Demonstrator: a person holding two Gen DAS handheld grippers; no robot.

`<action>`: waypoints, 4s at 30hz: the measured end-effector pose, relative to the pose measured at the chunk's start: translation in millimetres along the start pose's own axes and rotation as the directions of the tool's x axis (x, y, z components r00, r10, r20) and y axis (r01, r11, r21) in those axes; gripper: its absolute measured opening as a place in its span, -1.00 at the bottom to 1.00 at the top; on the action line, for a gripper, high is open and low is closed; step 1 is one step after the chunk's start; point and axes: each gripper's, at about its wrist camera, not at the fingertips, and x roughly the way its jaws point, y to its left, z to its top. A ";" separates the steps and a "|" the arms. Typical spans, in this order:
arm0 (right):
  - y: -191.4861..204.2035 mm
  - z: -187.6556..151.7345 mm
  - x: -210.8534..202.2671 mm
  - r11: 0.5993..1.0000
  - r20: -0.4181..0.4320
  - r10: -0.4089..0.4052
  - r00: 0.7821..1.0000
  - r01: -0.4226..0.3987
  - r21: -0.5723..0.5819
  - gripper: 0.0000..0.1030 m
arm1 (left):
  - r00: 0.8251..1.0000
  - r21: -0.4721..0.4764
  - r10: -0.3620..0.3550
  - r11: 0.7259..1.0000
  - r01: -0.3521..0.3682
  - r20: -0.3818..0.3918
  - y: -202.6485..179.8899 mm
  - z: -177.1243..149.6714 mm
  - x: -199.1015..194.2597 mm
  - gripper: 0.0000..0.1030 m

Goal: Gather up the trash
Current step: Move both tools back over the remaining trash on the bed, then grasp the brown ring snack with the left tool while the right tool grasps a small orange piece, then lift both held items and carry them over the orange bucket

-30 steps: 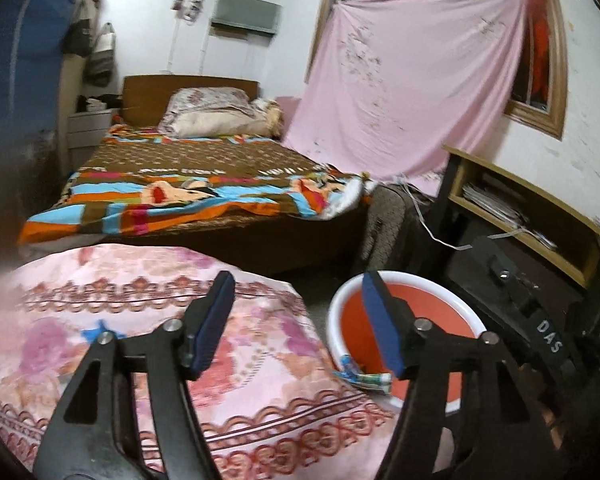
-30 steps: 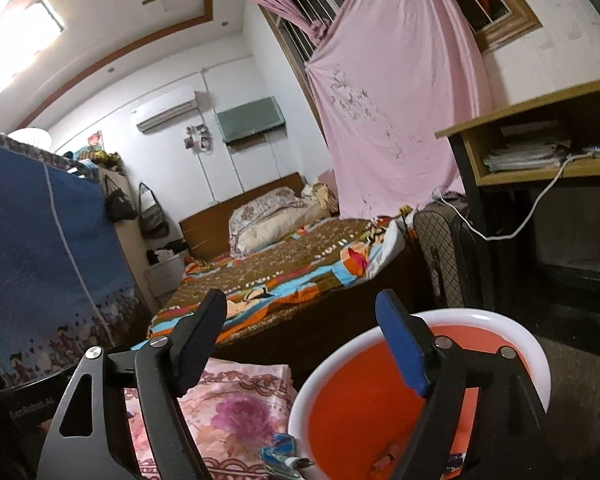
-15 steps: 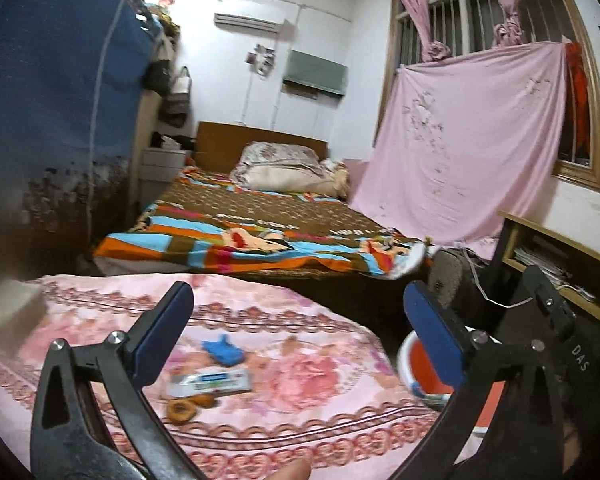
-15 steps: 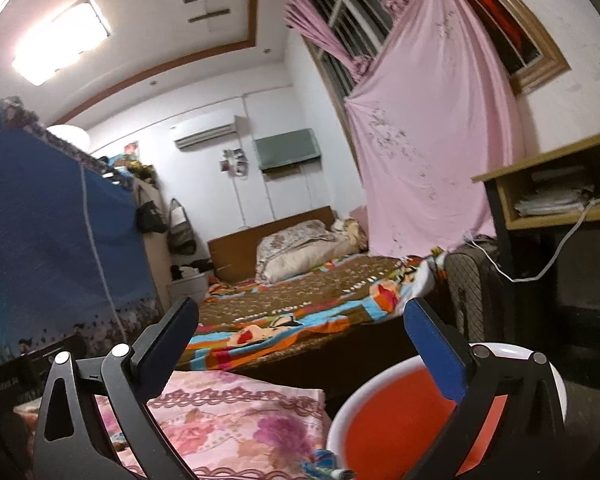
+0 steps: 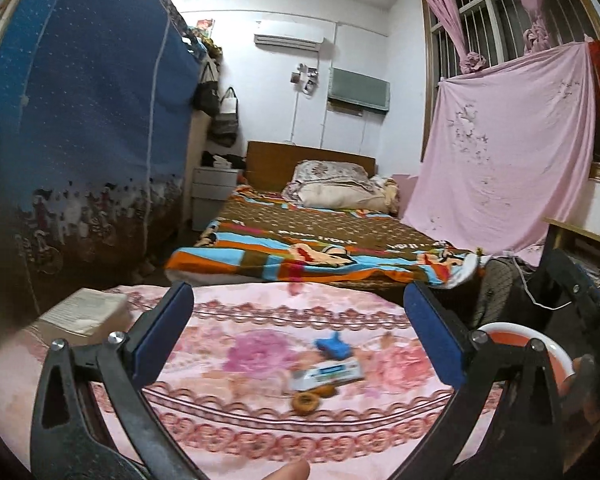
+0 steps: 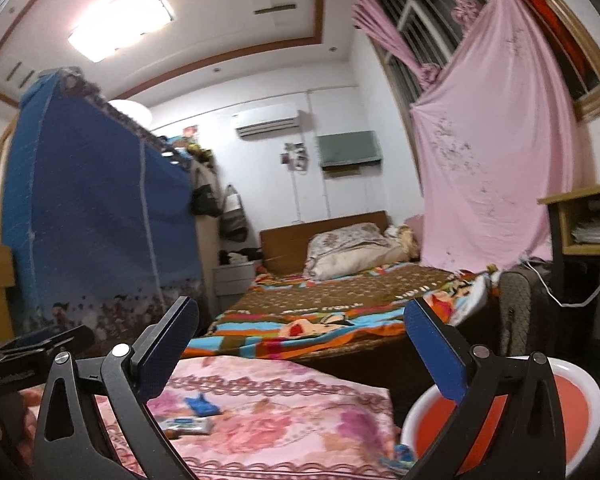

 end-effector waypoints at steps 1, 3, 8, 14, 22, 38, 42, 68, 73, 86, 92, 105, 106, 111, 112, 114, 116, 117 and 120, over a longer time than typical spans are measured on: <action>4.7 -0.7 -1.7 1.000 0.011 0.010 1.000 -0.010 -0.013 1.00 | 1.000 0.004 0.002 1.000 -0.003 0.005 1.7 0.5 -2.5 0.79; 11.8 -1.3 -3.8 0.999 0.030 0.029 0.999 -0.028 -0.030 1.00 | 1.000 0.020 0.010 1.000 -0.011 0.022 6.3 0.9 -6.3 0.78; 23.3 -4.5 -3.3 0.996 0.037 0.067 0.997 -0.065 -0.059 1.00 | 0.999 0.044 0.015 0.999 -0.016 0.028 15.2 -2.5 -11.9 0.79; 30.6 -12.3 9.2 0.992 -0.030 0.095 0.995 -0.097 -0.081 1.00 | 1.000 0.053 0.003 0.999 -0.001 -0.030 21.8 -10.1 -6.6 0.78; 38.5 -20.8 23.8 0.985 -0.128 0.132 0.983 -0.144 -0.097 1.00 | 0.994 0.019 -0.024 0.999 0.026 -0.103 28.5 -15.7 3.2 0.74; 40.3 -41.0 67.7 0.986 -0.401 0.113 0.909 -0.152 -0.066 1.00 | 0.902 0.025 -0.106 0.991 0.128 -0.418 18.8 -36.6 51.0 0.06; 41.6 -50.0 81.6 0.987 -0.485 0.103 0.868 -0.151 -0.060 1.00 | 0.858 0.031 -0.116 0.988 0.152 -0.501 13.7 -44.5 65.7 -0.12; 58.3 -77.6 110.3 0.963 -0.670 0.215 0.710 -0.269 0.024 0.34 | 0.818 -0.008 -0.080 0.996 0.091 -0.570 28.3 -49.8 74.9 -0.84; 80.7 -85.9 114.1 0.932 -0.709 0.269 0.652 -0.363 0.021 -0.09 | 0.840 -0.038 -0.030 0.999 0.011 -0.542 48.1 -47.0 66.2 -0.84; 121.6 -112.7 125.8 0.877 -0.802 0.256 0.540 -0.478 -0.042 -0.56 | 0.837 -0.092 -0.028 0.995 -0.027 -0.546 61.7 -52.0 67.1 -0.84; 122.6 -114.0 125.3 0.873 -0.804 0.261 0.534 -0.486 -0.040 -0.67 | 0.842 -0.084 -0.027 0.996 -0.022 -0.539 59.9 -50.6 66.4 -0.84; 97.2 -73.9 94.0 0.902 -0.605 0.322 0.728 -0.430 -0.037 -0.67 | 0.938 -0.039 -0.053 0.998 0.042 -0.343 42.7 -29.2 31.9 -0.84; 94.7 -68.9 88.9 0.905 -0.573 0.324 0.752 -0.422 -0.042 -0.67 | 0.945 -0.032 -0.055 0.998 0.047 -0.324 40.4 -26.8 29.2 -0.84; 83.8 -50.4 67.9 0.919 -0.436 0.328 0.838 -0.389 -0.057 -0.67 | 0.970 0.001 -0.076 0.997 0.079 -0.231 22.9 -14.0 18.5 -0.84; 80.1 -46.6 64.1 0.924 -0.404 0.325 0.855 -0.377 -0.055 -0.67 | 0.973 0.007 -0.084 0.996 0.088 -0.215 18.6 -11.3 17.4 -0.84; 72.5 -39.9 57.2 0.933 -0.350 0.320 0.881 -0.356 -0.044 -0.67 | 0.978 0.020 -0.093 0.995 0.099 -0.188 10.1 -6.3 15.5 -0.84; 65.3 -35.1 52.9 0.941 -0.310 0.311 0.898 -0.336 -0.029 -0.67 | 0.981 0.031 -0.103 0.994 0.109 -0.166 3.1 -2.5 13.3 -0.84; 61.2 -32.9 51.0 0.946 -0.292 0.304 0.907 -0.324 -0.019 -0.67 | 0.983 0.041 -0.113 0.992 0.120 -0.148 -2.3 0.8 12.3 -0.84; 49.1 -25.6 45.9 0.957 -0.240 0.285 0.928 -0.291 0.011 -0.67 | 0.984 0.070 -0.135 0.987 0.144 -0.116 -16.2 6.6 9.0 -0.84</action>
